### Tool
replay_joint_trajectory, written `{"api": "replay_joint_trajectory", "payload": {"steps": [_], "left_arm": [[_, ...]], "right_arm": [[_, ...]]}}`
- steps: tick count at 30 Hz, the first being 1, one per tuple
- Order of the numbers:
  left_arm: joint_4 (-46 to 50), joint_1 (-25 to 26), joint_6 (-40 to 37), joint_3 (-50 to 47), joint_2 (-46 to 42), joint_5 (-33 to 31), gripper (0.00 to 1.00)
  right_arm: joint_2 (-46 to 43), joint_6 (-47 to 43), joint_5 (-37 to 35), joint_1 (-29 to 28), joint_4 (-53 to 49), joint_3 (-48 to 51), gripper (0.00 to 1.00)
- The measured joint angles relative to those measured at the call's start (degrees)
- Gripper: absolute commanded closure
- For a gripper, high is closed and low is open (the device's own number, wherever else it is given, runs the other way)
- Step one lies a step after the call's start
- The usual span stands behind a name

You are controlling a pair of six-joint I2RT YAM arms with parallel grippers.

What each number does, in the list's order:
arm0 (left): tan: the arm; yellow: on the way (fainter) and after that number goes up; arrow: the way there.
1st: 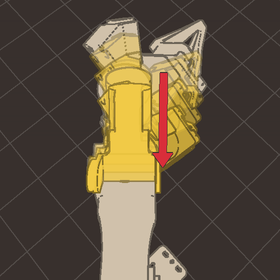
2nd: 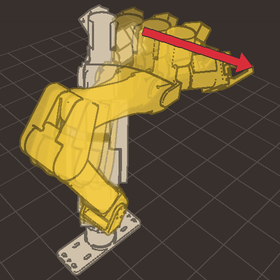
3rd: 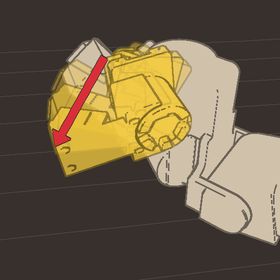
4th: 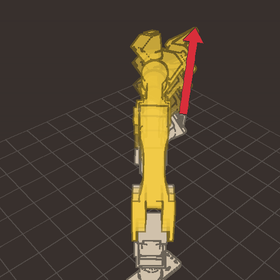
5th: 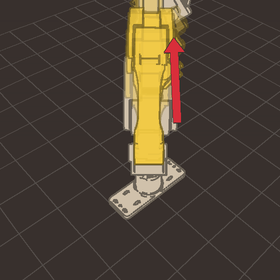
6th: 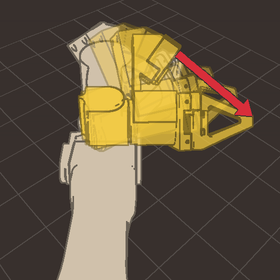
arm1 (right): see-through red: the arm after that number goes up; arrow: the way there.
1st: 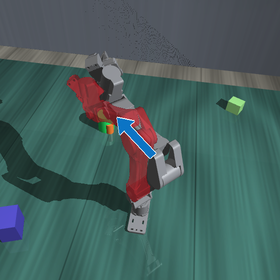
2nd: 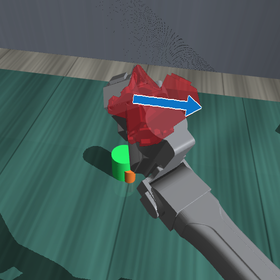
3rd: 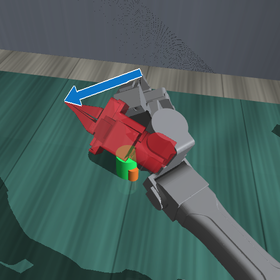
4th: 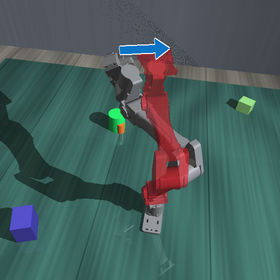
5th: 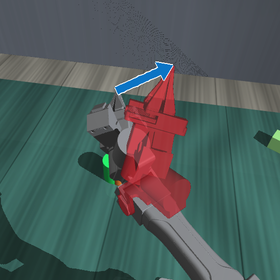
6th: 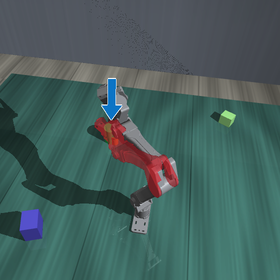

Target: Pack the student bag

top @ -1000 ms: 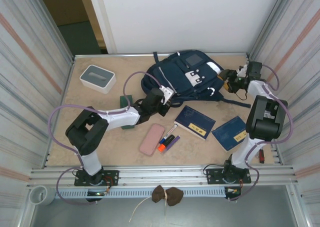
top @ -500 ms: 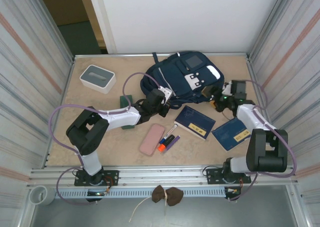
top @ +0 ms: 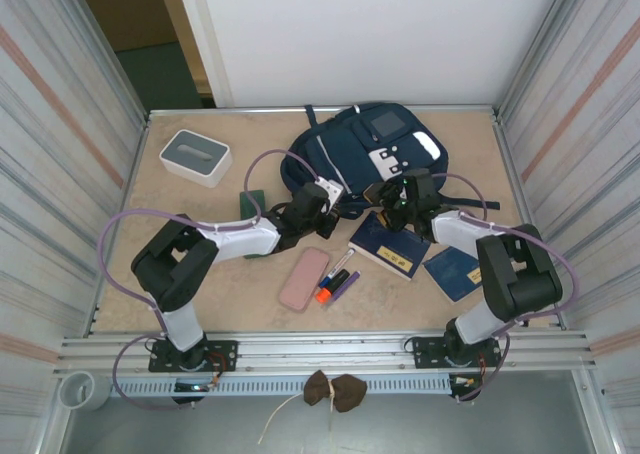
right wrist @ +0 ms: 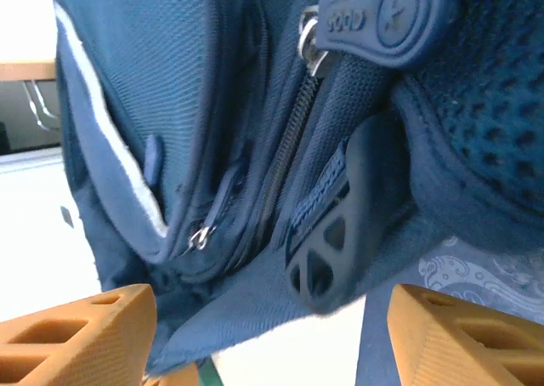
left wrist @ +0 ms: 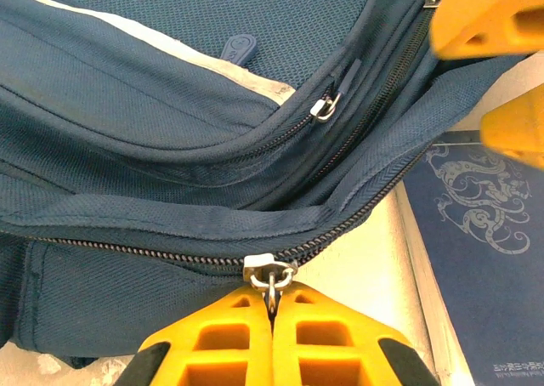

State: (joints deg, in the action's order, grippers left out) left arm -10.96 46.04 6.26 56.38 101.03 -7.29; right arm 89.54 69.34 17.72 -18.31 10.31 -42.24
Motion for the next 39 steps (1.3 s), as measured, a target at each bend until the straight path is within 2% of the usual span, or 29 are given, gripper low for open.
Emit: {"api": "replay_joint_trajectory", "payload": {"steps": [5, 8, 13, 18, 22, 28, 30, 34, 39], "left_arm": [[-0.5, 0.1, 0.0, -0.7, -0.2, 0.0, 1.00], [-0.9, 0.1, -0.6, -1.5, -0.9, 0.0, 1.00], [-1.0, 0.1, -3.3, -3.5, -2.8, -0.5, 1.00], [-1.0, -0.9, -6.1, -6.4, -5.7, -0.4, 1.00], [-1.0, -4.2, -7.2, -8.6, -8.7, 2.1, 1.00], [2.9, -8.6, -7.5, -9.0, -11.7, 7.6, 1.00], [5.3, -9.4, -7.5, -8.2, -11.9, 9.4, 1.00], [10.5, -10.9, -6.3, -4.4, -11.9, 13.9, 1.00], [15.5, -13.8, -3.7, 0.5, -11.9, 20.5, 1.00]], "right_arm": [[3.8, 1.7, -2.4, -0.7, 1.8, -1.7, 0.71], [4.7, 1.4, -2.9, -0.5, 2.2, -2.2, 0.84], [4.8, -1.1, -0.5, 1.1, 2.0, -2.2, 0.93], [3.2, -5.7, 4.1, 6.2, -0.9, -1.9, 0.94], [0.7, -10.5, 7.4, 10.0, -3.7, -1.8, 0.87], [-3.7, -25.3, 7.2, 12.7, -12.7, -4.8, 0.53], [-6.7, -31.1, 6.3, 12.5, -14.9, -6.1, 0.46], [-13.5, -44.2, 3.7, 7.9, -16.7, -7.5, 0.27], [-18.1, -59.1, 2.7, -1.3, -16.9, -7.6, 0.20]]}}
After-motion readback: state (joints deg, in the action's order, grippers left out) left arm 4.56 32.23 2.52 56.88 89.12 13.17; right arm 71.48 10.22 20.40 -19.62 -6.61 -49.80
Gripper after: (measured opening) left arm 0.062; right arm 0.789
